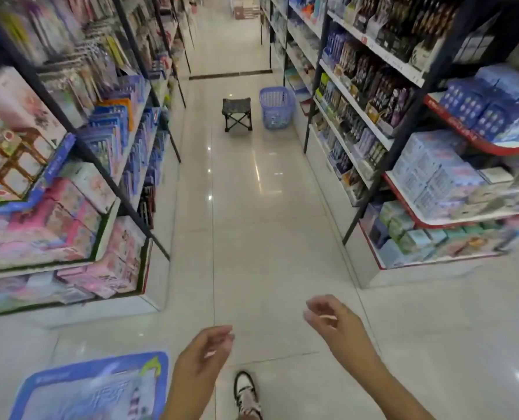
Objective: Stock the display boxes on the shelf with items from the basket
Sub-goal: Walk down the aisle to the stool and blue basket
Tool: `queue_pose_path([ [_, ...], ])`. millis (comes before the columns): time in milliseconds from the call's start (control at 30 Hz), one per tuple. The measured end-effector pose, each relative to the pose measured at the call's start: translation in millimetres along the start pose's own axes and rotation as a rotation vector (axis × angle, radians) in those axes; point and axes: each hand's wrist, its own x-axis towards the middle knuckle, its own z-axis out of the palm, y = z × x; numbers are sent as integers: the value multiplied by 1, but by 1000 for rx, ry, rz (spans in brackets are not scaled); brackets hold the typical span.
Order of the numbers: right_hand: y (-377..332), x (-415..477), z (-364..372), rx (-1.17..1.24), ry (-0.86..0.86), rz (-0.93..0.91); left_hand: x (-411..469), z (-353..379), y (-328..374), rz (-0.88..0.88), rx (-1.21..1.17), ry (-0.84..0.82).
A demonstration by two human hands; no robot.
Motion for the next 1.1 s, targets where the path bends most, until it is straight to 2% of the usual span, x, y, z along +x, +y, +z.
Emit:
queue_pose_path([
  [167, -33, 54, 26, 33, -63, -35, 80, -19, 13, 82, 46, -122],
  [500, -36, 148, 12, -28, 78, 116, 229, -11, 71, 121, 92, -265],
  [700, -49, 248, 11, -52, 64, 124, 321, 5, 98, 115, 119, -238],
  [1100, -165, 487, 45, 25, -147, -77, 492, 9, 158, 96, 98, -99],
])
